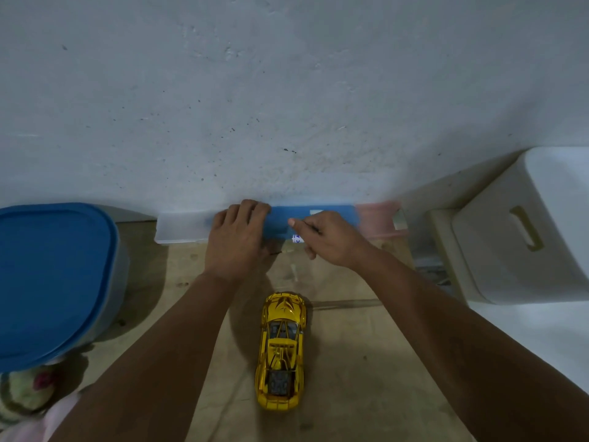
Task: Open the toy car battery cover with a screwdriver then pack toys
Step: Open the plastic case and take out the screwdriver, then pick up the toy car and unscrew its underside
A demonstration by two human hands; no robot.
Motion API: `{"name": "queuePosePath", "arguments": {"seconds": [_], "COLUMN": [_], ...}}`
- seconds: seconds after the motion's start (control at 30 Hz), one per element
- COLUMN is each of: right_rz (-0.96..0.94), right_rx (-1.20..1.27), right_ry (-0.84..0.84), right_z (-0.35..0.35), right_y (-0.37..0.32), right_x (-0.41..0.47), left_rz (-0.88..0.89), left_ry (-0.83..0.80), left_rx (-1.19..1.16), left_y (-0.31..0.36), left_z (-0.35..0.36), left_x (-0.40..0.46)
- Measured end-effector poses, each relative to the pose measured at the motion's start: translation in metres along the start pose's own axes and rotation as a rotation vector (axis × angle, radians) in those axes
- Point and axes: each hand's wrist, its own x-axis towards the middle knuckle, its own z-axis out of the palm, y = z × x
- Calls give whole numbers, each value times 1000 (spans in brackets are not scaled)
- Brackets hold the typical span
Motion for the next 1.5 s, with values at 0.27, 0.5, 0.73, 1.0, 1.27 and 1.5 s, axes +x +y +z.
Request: {"name": "queuePosePath", "arguments": {"seconds": [0.27, 0.5, 0.73, 1.0, 1.27, 1.5], "right_rz": [-95, -82, -119, -83, -132, -91], "right_rx": [-411, -444, -531, -530, -676, -716], "right_ry": [542, 476, 498, 447, 336, 301], "right_z": [0, 19, 27, 28, 45, 63], "right_y": [39, 30, 22, 20, 20, 35], "right_x": [-28, -24, -23, -22, -47, -50], "left_rz": [106, 149, 167, 90, 12, -48], "left_ry": [-11, 15, 4, -37, -59, -20], "left_rx": [83, 126, 135, 110, 33, 18], "left_y": [-7, -17, -16, -5, -8, -31], "left_z": [-2, -4, -6, -8, -35, -48], "left_x": [-6, -11, -8, -6, -11, -38]}}
